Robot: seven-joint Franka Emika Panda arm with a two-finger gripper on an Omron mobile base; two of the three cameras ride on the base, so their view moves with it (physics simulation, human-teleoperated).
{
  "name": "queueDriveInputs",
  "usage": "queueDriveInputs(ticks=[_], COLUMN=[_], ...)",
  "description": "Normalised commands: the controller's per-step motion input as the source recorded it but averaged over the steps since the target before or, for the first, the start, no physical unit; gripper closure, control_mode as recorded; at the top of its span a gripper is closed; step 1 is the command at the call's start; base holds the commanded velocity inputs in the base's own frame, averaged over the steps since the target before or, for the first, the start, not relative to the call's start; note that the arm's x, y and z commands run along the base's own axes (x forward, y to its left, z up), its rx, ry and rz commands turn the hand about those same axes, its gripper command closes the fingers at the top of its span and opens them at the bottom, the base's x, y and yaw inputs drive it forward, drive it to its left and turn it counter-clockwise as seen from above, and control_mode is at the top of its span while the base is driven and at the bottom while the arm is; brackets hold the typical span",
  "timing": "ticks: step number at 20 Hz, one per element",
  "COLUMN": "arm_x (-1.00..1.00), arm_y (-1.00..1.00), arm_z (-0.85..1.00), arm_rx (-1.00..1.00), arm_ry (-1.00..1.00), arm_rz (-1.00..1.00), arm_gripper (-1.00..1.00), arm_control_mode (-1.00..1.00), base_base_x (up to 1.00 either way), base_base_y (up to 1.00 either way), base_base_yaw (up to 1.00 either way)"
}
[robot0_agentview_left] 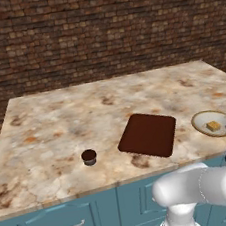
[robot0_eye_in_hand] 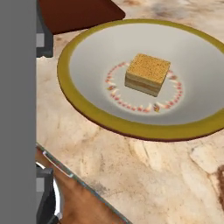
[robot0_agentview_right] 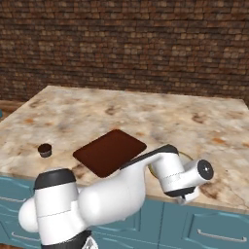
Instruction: Place the bowl with cake and the cupcake onto the tray.
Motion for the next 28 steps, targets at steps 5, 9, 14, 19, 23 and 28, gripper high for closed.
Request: queueDriveInputs(ticks=[5,9,14,19,23,28], arm_x=[0.28,0.26,0.24,0.22,0.15,0.0], arm_y=[-0.1,-0.13,-0.11,-0.06,0.0,0.0], arm_z=[-0.22,-0.23,-0.22,-0.18,-0.11,0.0], arm_rx=[0.01,0.0,0.01,0.01,0.01,0.0], arm_ry=[0.0,0.0,0.0,0.0,0.0,0.0], arm_rz=[-0.01,-0.01,-0.01,0.0,0.0,0.0], arm_gripper=[-1.0,-1.0,-1.0,-1.0,1.0,1.0], arm_control_mode=[-1.0,-1.0,-1.0,-1.0,-1.0,-1.0], base_base_x=[0.0,0.0,0.0,0.0,0.0,0.0], base_base_y=[0.0,0.0,0.0,0.0,0.0,0.0], base_base_yaw=[0.0,0.0,0.0,0.0,0.0,0.0])
